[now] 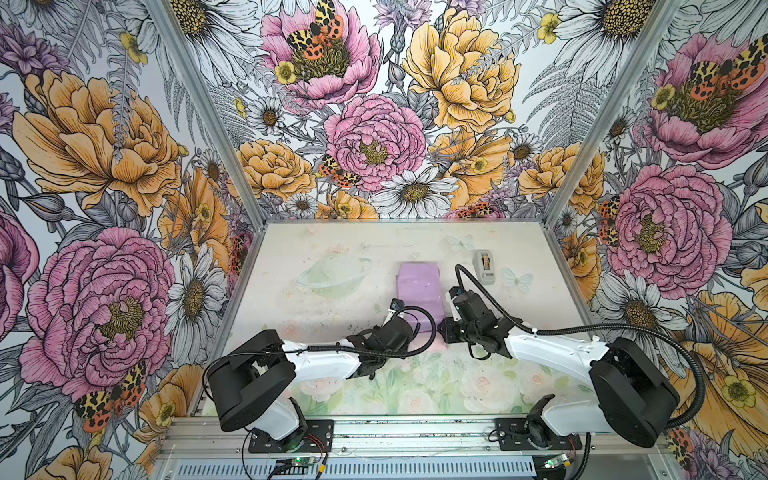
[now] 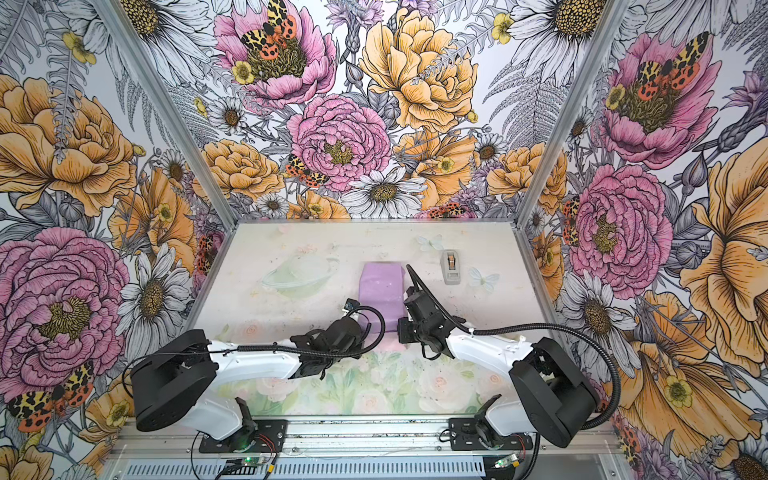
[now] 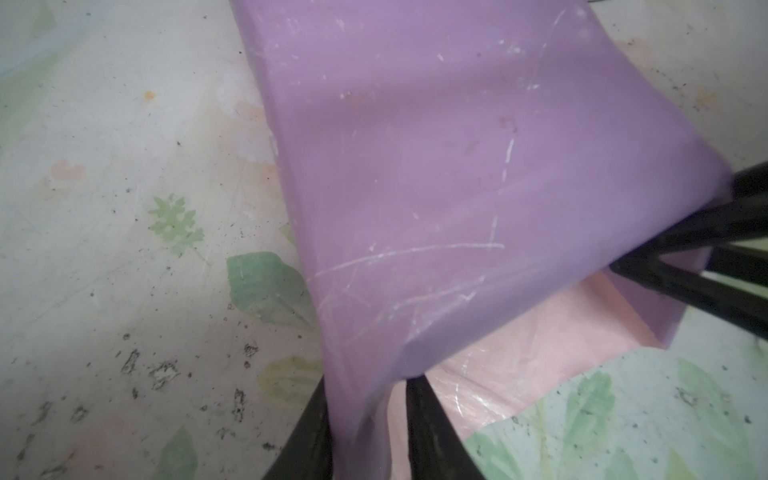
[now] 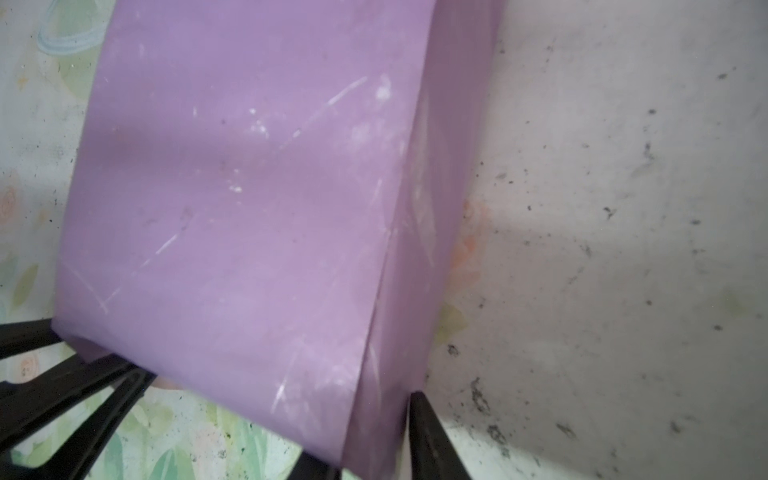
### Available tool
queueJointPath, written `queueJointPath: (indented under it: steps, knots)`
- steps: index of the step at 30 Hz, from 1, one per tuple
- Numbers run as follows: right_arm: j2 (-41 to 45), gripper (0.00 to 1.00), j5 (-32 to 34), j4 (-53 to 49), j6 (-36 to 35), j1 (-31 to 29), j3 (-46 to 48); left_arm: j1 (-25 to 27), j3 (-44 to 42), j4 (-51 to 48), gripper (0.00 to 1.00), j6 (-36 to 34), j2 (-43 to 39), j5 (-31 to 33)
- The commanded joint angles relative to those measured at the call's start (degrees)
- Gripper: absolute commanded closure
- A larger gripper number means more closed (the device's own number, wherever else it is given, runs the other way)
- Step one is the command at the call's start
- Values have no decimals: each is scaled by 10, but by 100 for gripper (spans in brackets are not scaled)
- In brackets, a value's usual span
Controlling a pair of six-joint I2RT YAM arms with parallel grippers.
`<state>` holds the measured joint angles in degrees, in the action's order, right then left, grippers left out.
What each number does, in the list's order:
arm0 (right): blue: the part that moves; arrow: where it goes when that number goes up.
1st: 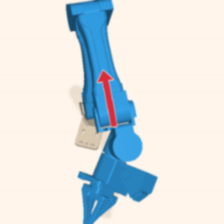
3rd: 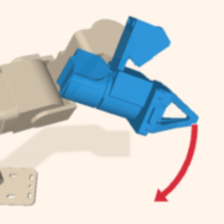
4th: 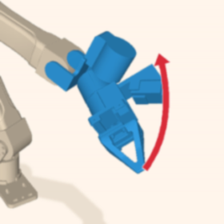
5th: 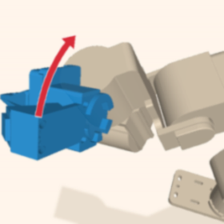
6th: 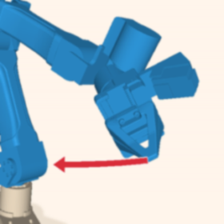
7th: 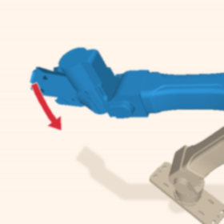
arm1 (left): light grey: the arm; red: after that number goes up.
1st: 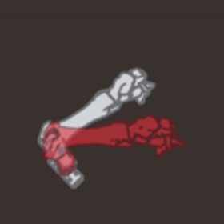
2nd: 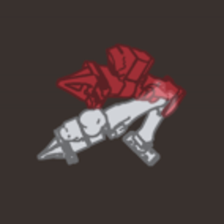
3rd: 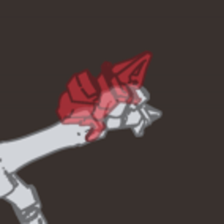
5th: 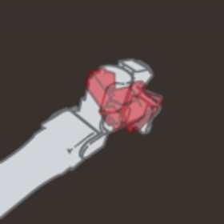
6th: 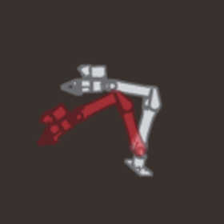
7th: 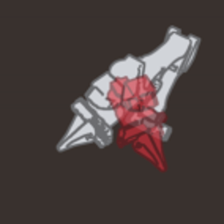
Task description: Wrap the gift box in paper
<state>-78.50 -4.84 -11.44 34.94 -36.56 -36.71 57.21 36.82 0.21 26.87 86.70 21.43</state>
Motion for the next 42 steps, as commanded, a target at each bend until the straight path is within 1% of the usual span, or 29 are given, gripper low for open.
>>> queueJointPath:
  steps: [1, 3, 5, 8, 12, 17, 23, 25, 29, 30, 32, 34, 36, 39, 42]
  knots:
    - [36, 61, -7, -17, -2, 1, 4, -2, 11, 7, 78, -5, 0, 1]
    - [51, 58, -5, -34, -5, 4, 2, -3, 10, 7, 81, -6, 0, 1]
    - [54, 57, -2, -42, -10, 9, 1, -3, 10, 7, 83, -8, 1, -2]
    - [35, 59, 1, -43, -19, 11, -8, -2, 12, 6, 85, -10, 6, -3]
    - [-1, 63, 9, -42, -31, 10, -25, 0, 14, 3, 88, -12, 8, -3]
    - [-27, 71, 23, -34, -48, 8, -43, 2, 16, 3, 94, -19, 10, -3]
    - [-37, 87, 21, 3, -41, 4, -30, 5, 25, -2, 98, -24, 14, 3]
    - [-38, 90, 21, 14, -34, 3, -23, 5, 28, -3, 100, -25, 18, 8]
    - [-37, 95, 23, 22, -27, 0, -17, 8, 33, -7, 100, -23, 22, 14]
    - [-36, 96, 23, 23, -25, -1, -15, 8, 34, -10, 98, -20, 21, 17]
    - [-36, 96, 25, 23, -22, -2, -13, 8, 30, -15, 89, -11, 13, 24]
    - [-35, 96, 25, 23, -21, -3, -10, 8, 27, -20, 77, -2, -1, 27]
    - [-34, 96, 26, 23, -20, -3, -8, 9, 21, -21, 69, 5, -14, 30]
    - [-34, 96, 25, 22, -19, -3, -6, 9, 15, -21, 61, 11, -24, 31]
    - [-33, 96, 26, 23, -18, -4, -8, 7, 17, -17, 59, 12, -17, 30]
